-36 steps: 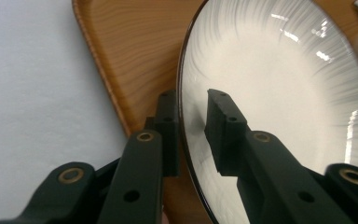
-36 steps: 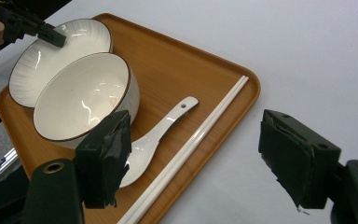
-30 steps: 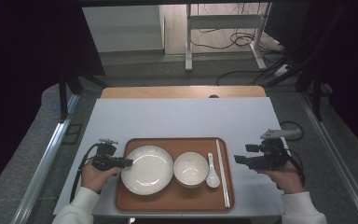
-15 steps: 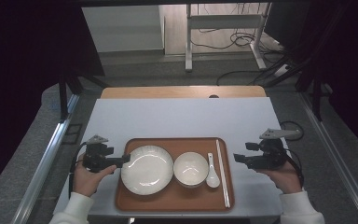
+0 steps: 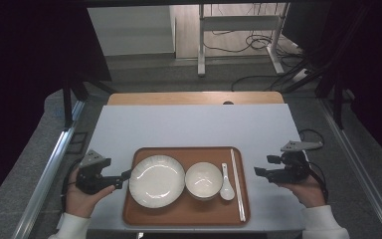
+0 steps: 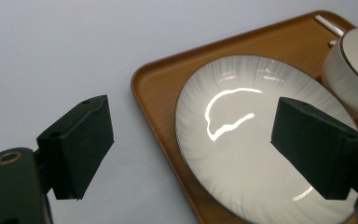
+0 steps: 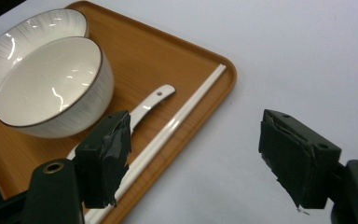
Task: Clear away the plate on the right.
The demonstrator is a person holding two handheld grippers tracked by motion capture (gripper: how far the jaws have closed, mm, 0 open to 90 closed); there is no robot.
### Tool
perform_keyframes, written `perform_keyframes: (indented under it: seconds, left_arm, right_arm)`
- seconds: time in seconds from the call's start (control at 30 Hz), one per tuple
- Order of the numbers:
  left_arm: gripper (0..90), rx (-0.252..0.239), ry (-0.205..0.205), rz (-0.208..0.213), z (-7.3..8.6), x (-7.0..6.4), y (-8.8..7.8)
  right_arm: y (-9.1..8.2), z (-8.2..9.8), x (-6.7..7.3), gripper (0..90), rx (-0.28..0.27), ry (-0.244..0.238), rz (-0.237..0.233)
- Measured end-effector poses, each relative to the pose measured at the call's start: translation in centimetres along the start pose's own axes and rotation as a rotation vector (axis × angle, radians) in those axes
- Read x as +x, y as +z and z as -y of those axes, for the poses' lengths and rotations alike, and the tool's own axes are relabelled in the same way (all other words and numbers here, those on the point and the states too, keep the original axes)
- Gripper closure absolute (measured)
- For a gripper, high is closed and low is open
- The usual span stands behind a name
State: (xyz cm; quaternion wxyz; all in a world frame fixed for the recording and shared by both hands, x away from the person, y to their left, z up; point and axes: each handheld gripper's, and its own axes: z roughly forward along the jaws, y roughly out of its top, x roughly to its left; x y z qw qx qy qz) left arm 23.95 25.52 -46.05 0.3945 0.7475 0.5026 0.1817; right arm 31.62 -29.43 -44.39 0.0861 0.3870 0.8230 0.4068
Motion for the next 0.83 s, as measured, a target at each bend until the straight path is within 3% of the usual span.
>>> perform_keyframes:
  seconds: [0.23,0.47,0.83]
  left_arm:
    - [12.5,0.001,0.026,0.008,-0.1,-0.1,-0.4]
    - [12.6,0.013,0.040,0.018,-0.3,-0.3,-0.1]
    - [12.1,0.018,0.012,0.001,0.2,0.0,0.0]
  right_arm:
    - [0.1,1.2,-1.1,25.1,0.012,0.019,0.014]
    - [0.6,1.7,-1.3,24.9,0.034,0.016,0.017]
    - [0.4,0.9,-1.0,22.5,0.010,0.003,0.013]
